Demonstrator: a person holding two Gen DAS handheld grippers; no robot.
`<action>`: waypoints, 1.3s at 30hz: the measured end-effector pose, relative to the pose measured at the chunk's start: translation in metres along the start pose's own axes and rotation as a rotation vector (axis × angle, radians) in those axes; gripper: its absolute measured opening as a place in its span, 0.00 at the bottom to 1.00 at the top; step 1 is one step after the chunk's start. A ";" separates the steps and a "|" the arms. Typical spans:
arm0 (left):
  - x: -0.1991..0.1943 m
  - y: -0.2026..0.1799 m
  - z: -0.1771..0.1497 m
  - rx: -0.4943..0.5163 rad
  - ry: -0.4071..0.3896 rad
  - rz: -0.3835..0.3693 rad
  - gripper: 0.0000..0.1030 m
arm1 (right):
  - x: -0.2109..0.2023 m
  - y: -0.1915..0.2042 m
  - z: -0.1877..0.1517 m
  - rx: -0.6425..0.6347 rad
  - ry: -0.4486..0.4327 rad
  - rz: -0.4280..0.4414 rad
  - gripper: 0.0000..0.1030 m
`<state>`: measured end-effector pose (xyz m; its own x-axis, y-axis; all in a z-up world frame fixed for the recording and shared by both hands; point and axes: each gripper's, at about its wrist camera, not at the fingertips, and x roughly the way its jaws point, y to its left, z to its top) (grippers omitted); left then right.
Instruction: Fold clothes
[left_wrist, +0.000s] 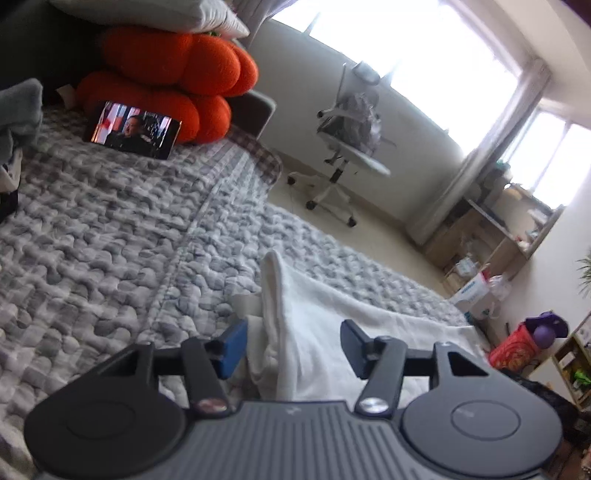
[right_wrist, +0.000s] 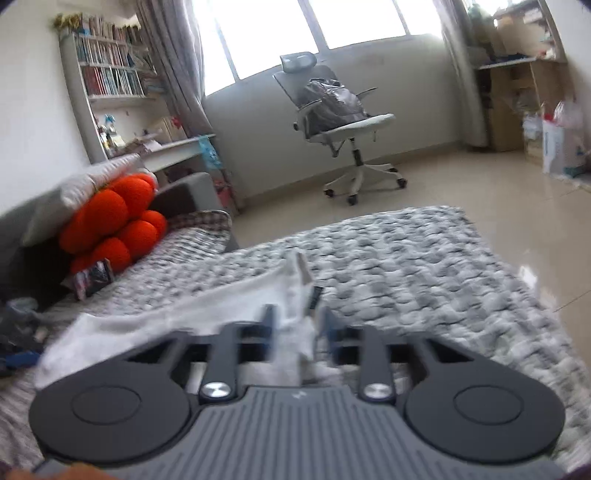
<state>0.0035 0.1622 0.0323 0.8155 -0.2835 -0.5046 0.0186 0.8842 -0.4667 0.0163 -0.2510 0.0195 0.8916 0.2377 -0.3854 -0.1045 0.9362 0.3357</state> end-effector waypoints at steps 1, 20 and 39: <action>0.005 -0.002 -0.001 0.007 0.008 0.009 0.57 | 0.001 0.002 0.000 -0.018 0.001 0.001 0.47; -0.001 0.005 -0.008 -0.042 -0.018 0.038 0.45 | 0.022 0.007 0.003 -0.110 0.044 -0.019 0.16; 0.013 0.000 -0.011 -0.048 0.016 0.026 0.28 | 0.024 0.011 0.000 -0.091 0.036 0.025 0.10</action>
<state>0.0075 0.1546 0.0178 0.8059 -0.2669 -0.5284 -0.0304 0.8727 -0.4873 0.0369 -0.2354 0.0138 0.8720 0.2685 -0.4093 -0.1673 0.9492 0.2664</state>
